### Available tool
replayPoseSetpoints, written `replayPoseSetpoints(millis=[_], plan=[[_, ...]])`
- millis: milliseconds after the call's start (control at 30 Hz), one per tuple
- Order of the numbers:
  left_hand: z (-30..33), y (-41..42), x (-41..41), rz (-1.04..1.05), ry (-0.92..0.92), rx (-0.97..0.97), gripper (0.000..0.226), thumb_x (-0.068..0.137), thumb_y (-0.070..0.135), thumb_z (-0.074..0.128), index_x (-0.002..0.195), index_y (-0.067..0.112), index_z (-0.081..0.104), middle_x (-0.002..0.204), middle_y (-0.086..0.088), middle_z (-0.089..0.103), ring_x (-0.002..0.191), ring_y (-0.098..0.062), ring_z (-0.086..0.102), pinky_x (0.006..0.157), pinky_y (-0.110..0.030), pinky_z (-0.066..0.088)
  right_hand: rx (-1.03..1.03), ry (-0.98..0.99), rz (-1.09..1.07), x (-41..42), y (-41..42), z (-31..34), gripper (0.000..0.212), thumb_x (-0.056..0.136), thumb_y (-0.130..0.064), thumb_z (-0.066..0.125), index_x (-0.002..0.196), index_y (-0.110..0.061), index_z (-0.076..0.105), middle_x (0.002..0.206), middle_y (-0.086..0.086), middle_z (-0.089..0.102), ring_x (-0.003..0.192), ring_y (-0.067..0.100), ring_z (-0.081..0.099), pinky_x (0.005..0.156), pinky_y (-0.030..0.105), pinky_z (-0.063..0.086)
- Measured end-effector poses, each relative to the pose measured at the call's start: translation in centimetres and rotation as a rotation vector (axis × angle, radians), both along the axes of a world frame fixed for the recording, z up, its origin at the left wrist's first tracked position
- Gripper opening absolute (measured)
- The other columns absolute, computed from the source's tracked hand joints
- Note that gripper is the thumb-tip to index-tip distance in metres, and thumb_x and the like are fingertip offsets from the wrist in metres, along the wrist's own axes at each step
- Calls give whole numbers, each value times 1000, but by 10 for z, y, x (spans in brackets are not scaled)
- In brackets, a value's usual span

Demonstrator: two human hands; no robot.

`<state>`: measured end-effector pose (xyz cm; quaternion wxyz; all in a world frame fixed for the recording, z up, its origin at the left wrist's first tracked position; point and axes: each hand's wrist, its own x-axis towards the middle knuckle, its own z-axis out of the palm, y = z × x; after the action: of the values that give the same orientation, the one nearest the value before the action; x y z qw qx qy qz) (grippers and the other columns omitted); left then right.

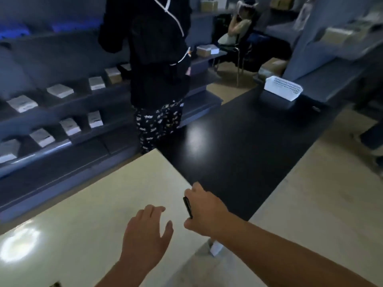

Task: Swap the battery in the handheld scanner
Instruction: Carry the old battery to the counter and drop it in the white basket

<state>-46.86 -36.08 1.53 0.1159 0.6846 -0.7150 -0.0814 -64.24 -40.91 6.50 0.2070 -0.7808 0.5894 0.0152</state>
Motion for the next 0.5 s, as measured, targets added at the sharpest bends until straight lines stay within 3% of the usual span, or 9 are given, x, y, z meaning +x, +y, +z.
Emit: replayPoseSetpoints(millis=[200,500], plan=[[9,-95,-163,-43,51,16,42,89,47,68,125,24,68,116,5,70,102,-19,67,84,-35,54,-2,23,-82,-149,-70,22,52,88,-31,76,127,-11,47,132,10,40,107,34,58,89,45,55],[-2,-253,-346,-97,138,-54,40,92,43,67,125,20,66,117,1,67,103,-19,63,87,-38,49,-32,85,-143,-343,-205,7,45,86,-29,74,120,-13,49,125,6,41,101,30,58,79,40,56]])
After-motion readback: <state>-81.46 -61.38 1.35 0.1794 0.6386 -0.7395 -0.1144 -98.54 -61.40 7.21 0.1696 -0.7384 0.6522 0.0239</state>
